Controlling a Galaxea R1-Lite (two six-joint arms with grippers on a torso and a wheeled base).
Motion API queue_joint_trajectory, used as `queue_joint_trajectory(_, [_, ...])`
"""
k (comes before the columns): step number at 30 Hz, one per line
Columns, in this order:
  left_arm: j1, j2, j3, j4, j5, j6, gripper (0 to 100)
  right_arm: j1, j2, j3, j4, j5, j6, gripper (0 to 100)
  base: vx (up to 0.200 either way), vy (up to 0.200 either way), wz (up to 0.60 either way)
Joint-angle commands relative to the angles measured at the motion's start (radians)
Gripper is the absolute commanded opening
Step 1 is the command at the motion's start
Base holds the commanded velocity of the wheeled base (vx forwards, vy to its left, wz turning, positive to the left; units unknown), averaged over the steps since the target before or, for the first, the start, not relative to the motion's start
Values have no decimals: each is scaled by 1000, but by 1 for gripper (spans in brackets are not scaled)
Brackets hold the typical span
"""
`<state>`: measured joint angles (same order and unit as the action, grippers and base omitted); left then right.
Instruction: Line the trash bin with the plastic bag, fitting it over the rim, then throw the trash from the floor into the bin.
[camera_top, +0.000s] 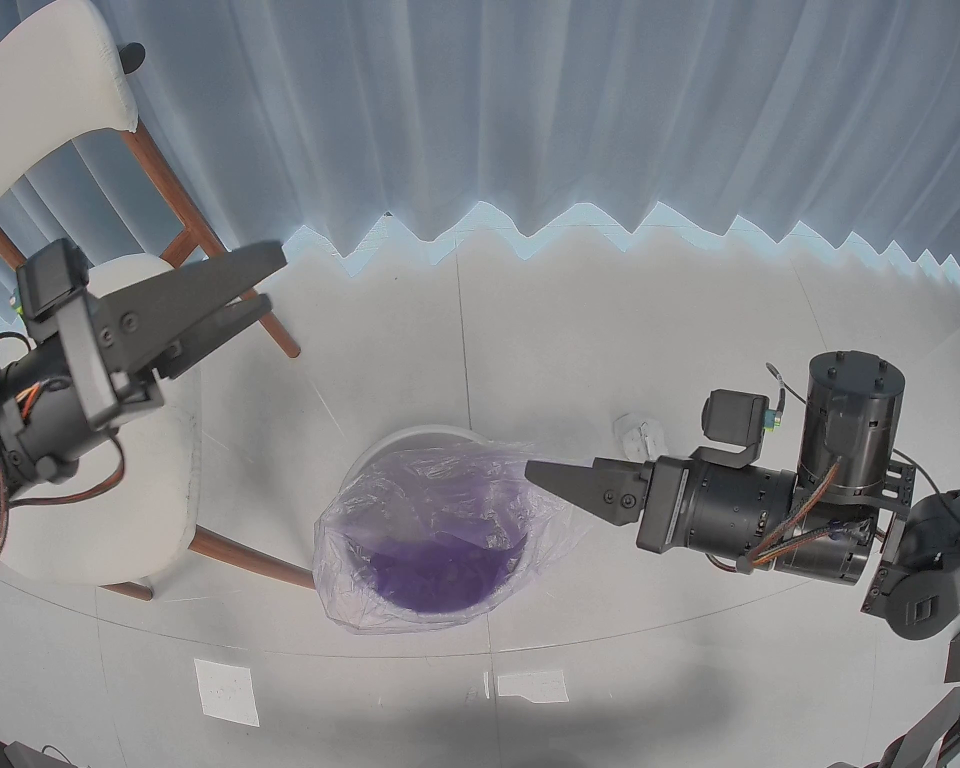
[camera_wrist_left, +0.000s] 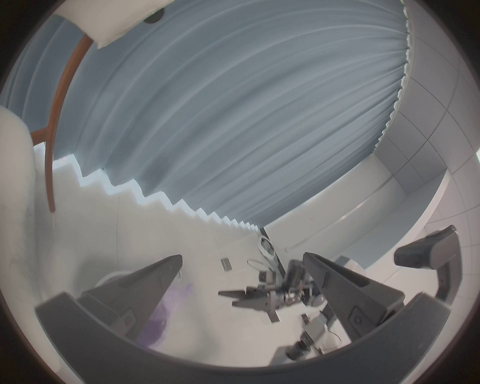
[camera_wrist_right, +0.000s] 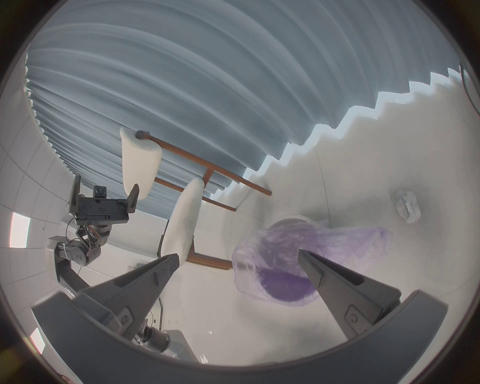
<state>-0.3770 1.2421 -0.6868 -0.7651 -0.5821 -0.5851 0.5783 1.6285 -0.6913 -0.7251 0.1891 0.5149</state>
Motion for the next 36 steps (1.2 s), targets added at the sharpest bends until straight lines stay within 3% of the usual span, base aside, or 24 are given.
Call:
queue_joint_trajectory(1, [179, -207, 24, 164, -214, -22, 100, -8, -108, -37, 202, -16, -4, 100, 0, 0, 0])
queue_joint_trajectory(4, [181, -197, 44, 165, -219, -12, 100, -57, -58, -54, 216, -16, -7, 100, 0, 0, 0])
queue_joint_trajectory(9, [191, -193, 58, 194, -217, 10, 100, -61, -38, -51, 200, -36, -24, 100, 0, 0, 0])
queue_joint_trajectory(16, [219, -165, 104, 233, -211, 199, 100, -61, -33, -48, 200, -42, -27, 100, 171, 0, 0])
queue_joint_trajectory(25, [207, -168, 99, 231, -209, 199, 100, -61, 34, -50, 213, -76, -38, 100, 200, 0, 0])
queue_joint_trajectory(30, [191, -171, 62, 234, -208, 197, 100, -57, 171, -47, 227, -139, -41, 100, 0, 0, 0])
queue_joint_trajectory(36, [191, -159, 38, 236, -197, 195, 100, -18, 303, -53, 210, -163, -36, 100, 0, 0, 0])
